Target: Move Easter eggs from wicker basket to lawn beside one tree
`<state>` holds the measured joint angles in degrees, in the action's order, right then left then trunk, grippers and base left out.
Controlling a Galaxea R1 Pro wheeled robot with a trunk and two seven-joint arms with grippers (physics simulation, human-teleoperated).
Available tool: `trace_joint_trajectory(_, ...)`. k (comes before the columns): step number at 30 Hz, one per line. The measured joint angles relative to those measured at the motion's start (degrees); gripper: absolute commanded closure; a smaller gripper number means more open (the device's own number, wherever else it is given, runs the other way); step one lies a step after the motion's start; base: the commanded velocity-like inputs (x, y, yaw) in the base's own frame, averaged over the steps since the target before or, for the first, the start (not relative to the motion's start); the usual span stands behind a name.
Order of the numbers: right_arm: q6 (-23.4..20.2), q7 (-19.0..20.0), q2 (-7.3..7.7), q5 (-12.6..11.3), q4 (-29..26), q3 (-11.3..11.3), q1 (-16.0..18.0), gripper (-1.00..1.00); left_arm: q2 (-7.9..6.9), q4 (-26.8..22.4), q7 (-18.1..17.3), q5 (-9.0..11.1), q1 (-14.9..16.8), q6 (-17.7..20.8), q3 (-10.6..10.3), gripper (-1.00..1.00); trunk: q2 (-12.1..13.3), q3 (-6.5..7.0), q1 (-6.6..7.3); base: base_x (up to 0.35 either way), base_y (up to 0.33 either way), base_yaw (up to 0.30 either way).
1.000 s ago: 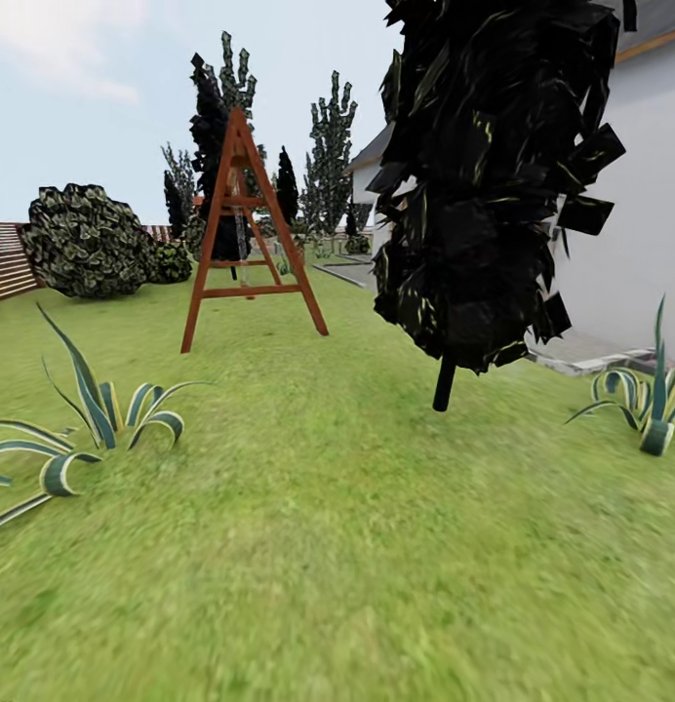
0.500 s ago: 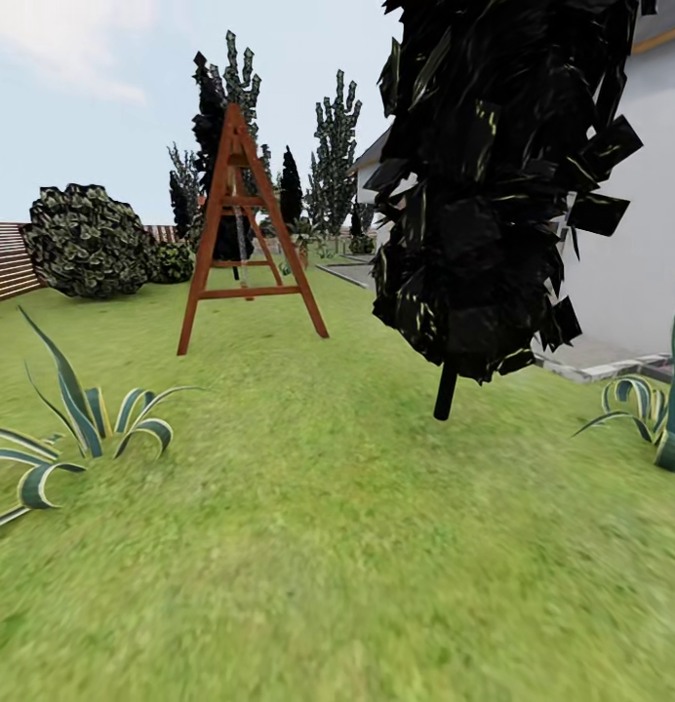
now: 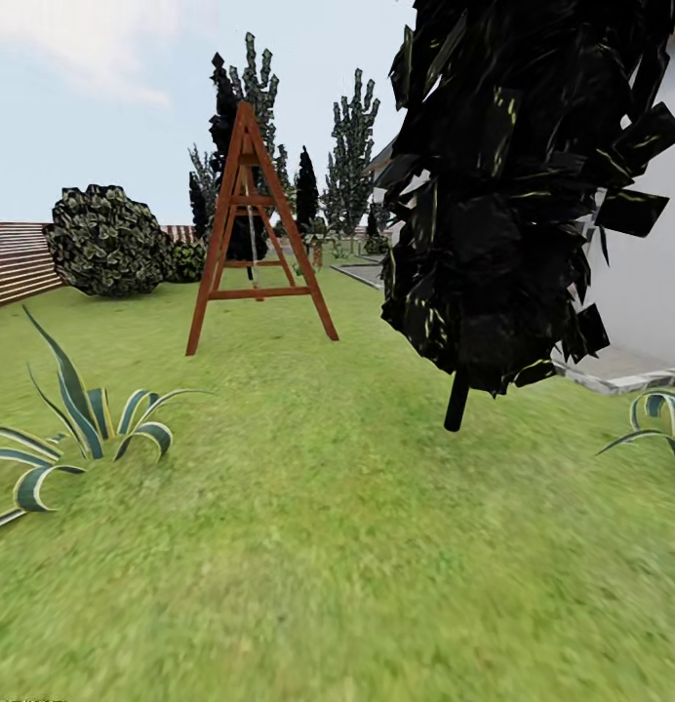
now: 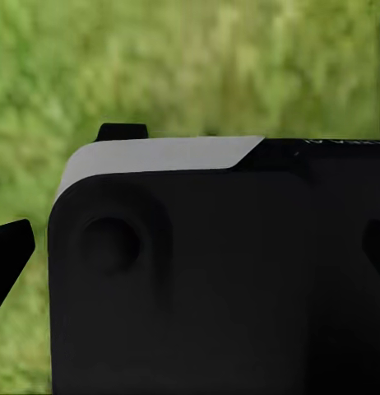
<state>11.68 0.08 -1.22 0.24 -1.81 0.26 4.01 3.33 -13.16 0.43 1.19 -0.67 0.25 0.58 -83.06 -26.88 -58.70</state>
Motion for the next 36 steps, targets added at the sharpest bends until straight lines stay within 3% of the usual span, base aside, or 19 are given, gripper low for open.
trace_joint_trajectory(25, 0.0, 0.0, 0.08, 0.0, 0.0, 0.1, 0.0, -1.00, -0.05, 0.0, -0.1, 0.0, 0.0, 0.0, 0.0, -1.00, 0.0, 0.00, 0.01, 0.324, -0.022, 0.276)
trace_joint_trajectory(36, 0.0, 0.0, 0.08, 0.0, 0.1, 0.1, 0.0, -1.00, 0.00, 0.0, 0.0, 0.0, 0.0, 0.0, 0.1, -1.00, 0.0, 0.00, 0.01, 0.318, -0.124, 0.053)
